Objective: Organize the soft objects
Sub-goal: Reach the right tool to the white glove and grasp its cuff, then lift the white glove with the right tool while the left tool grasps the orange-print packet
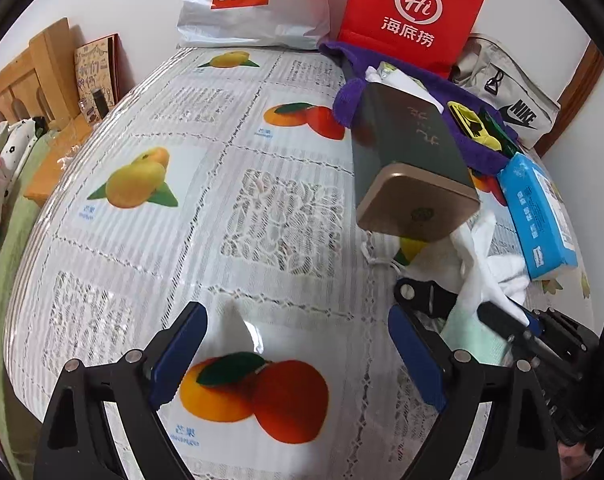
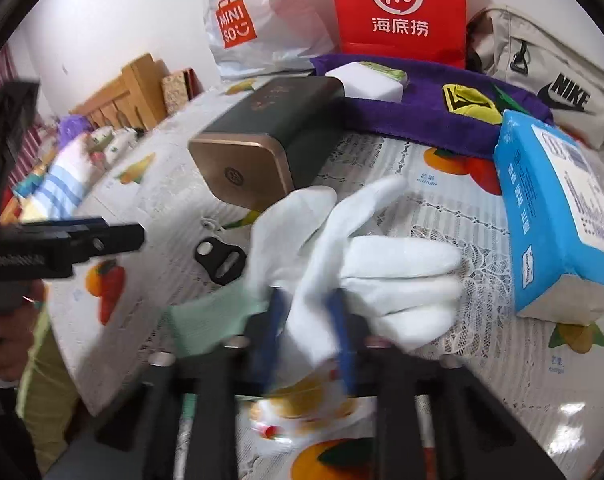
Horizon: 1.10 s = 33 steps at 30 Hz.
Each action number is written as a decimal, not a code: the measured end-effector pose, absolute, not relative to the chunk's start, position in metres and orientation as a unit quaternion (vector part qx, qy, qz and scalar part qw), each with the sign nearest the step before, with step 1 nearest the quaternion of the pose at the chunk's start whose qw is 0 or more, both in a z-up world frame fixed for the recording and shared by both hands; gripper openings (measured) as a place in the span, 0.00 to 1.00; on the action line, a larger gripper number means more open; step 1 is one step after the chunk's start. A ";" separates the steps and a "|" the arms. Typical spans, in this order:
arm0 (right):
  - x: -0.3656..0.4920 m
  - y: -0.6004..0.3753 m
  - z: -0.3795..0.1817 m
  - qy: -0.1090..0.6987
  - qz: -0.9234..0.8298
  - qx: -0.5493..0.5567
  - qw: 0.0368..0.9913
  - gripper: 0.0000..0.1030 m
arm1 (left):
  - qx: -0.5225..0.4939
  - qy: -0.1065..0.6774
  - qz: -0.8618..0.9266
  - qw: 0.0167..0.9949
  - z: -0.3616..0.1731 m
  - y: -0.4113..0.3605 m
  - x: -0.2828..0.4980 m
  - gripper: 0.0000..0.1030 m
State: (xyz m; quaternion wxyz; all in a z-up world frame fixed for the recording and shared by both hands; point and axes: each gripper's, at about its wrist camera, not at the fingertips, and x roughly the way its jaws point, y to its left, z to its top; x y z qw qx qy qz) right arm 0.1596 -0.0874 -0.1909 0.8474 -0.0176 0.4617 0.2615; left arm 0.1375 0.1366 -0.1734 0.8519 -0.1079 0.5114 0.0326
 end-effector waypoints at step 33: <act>0.103 -0.242 -0.145 0.400 0.185 0.057 0.896 0.07 | -0.060 0.520 -0.106 0.845 -0.176 0.001 0.130 0.89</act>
